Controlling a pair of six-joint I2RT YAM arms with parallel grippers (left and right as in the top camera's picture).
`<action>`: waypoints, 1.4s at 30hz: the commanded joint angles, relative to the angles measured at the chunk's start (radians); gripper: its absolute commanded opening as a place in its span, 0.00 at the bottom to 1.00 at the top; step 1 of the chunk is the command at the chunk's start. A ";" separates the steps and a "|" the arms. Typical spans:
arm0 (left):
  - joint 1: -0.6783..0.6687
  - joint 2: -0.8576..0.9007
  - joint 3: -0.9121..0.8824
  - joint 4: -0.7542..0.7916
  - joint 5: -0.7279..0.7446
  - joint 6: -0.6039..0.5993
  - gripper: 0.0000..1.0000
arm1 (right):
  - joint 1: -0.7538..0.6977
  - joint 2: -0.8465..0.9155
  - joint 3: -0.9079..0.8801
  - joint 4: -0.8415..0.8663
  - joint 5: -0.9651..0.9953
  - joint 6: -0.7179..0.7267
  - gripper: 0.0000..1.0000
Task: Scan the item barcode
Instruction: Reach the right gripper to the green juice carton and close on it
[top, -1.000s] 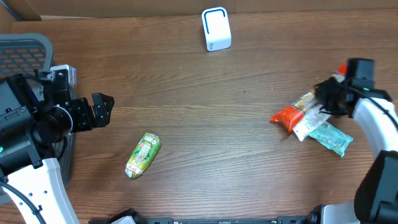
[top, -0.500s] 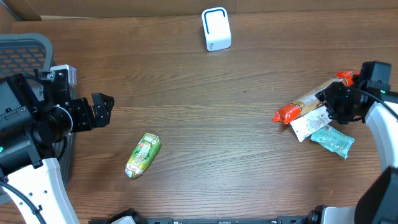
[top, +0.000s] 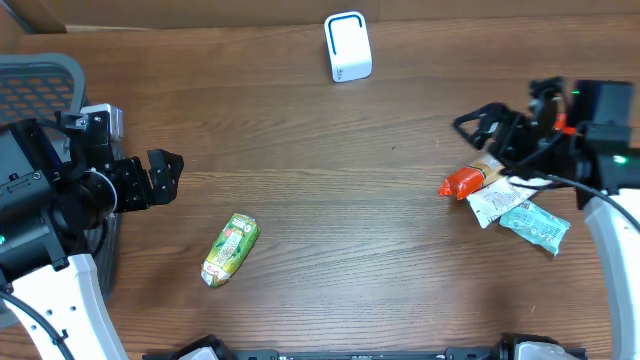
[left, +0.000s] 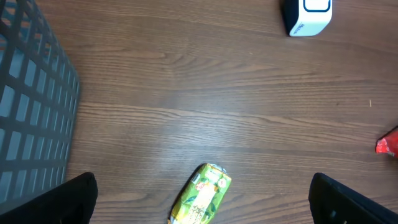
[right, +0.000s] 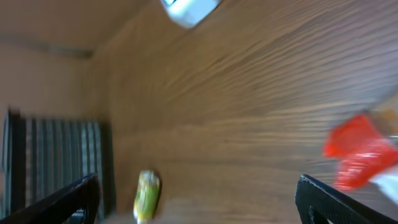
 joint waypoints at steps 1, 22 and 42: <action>0.005 0.000 0.002 0.003 0.018 0.023 1.00 | 0.122 0.011 0.015 0.011 -0.019 -0.042 1.00; 0.005 0.002 0.002 0.003 0.018 0.023 1.00 | 0.715 0.471 0.015 0.450 0.057 -0.008 0.84; 0.005 0.002 0.002 0.003 0.018 0.023 1.00 | 1.030 0.816 0.366 0.523 0.413 0.008 0.90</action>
